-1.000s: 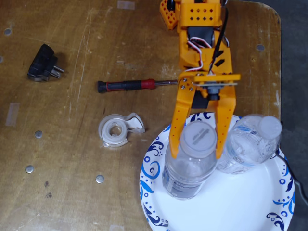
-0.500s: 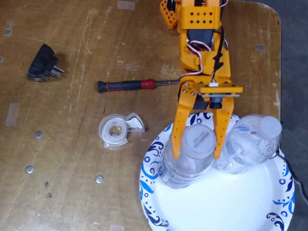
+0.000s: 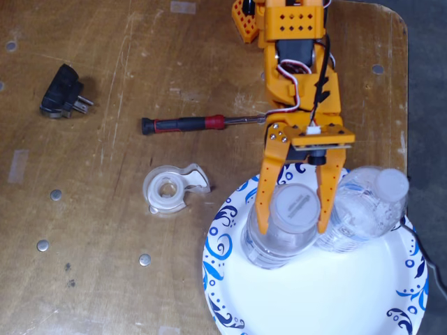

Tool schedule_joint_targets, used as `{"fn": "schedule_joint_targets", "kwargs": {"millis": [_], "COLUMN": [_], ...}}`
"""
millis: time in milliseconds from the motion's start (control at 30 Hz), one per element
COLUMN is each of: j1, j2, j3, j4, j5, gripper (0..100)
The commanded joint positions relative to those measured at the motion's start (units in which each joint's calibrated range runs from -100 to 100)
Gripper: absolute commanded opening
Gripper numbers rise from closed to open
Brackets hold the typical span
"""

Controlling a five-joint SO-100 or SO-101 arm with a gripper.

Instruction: Move the bottles to the plate

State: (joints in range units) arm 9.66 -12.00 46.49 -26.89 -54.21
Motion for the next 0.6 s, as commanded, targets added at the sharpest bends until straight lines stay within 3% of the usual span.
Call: {"fn": "schedule_joint_targets", "kwargs": {"millis": [0, 400, 567], "j1": [0.1, 0.8, 0.5], "j2": [0.0, 0.0, 0.0], "j3": [-1.0, -0.1, -0.4], "j4": [0.7, -0.1, -0.3], "j5": [-0.3, -1.9, -3.1], "gripper": [9, 10, 21]}}
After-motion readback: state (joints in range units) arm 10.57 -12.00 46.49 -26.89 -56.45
